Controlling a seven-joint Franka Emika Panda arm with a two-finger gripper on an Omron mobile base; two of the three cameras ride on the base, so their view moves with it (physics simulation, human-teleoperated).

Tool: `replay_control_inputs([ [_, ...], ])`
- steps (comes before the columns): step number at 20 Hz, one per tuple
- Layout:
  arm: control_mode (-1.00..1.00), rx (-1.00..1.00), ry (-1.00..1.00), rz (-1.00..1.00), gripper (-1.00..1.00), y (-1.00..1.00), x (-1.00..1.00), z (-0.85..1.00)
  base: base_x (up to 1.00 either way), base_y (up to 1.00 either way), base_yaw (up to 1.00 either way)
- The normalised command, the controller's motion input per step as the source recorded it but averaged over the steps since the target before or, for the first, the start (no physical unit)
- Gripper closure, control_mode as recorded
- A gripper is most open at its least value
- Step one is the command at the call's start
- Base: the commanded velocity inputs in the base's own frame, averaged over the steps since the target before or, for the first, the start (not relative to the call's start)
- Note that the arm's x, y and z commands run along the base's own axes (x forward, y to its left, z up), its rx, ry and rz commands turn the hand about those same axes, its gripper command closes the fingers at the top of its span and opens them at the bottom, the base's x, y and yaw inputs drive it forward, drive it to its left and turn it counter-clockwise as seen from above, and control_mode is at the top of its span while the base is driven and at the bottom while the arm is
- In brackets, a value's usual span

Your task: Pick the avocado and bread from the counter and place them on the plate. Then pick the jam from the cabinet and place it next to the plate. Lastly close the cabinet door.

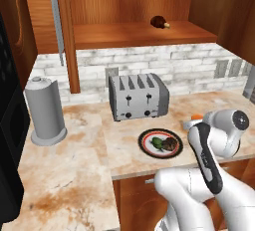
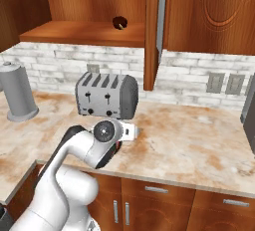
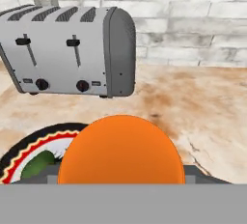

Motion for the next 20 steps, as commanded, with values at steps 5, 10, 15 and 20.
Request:
replay_control_inputs([
  [5,-1.00,-0.07,0.29,0.01,1.00,-0.43,0.27,-0.44,0.00,0.00,0.00],
  [10,-1.00,-0.03,0.20,0.03,1.00,-0.29,0.28,-0.47,0.00,0.00,0.00],
  [15,-1.00,0.02,0.01,0.10,1.00,-0.19,0.10,-0.42,0.00,0.00,0.00],
  [20,-1.00,0.13,0.00,0.11,1.00,-0.16,0.04,-0.46,0.00,0.00,0.00],
])
